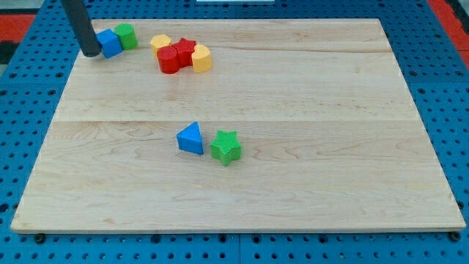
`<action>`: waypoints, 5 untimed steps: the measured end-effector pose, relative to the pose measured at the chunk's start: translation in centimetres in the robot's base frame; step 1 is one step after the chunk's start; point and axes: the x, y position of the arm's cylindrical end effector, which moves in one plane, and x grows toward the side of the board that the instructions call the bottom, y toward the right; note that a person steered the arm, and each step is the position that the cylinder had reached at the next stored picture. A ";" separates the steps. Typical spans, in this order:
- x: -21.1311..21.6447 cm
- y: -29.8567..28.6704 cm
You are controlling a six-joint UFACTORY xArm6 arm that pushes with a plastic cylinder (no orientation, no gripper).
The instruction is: Push the green circle slightly right
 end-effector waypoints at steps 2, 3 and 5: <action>1.4 -1.9; 3.2 -1.1; 2.2 7.0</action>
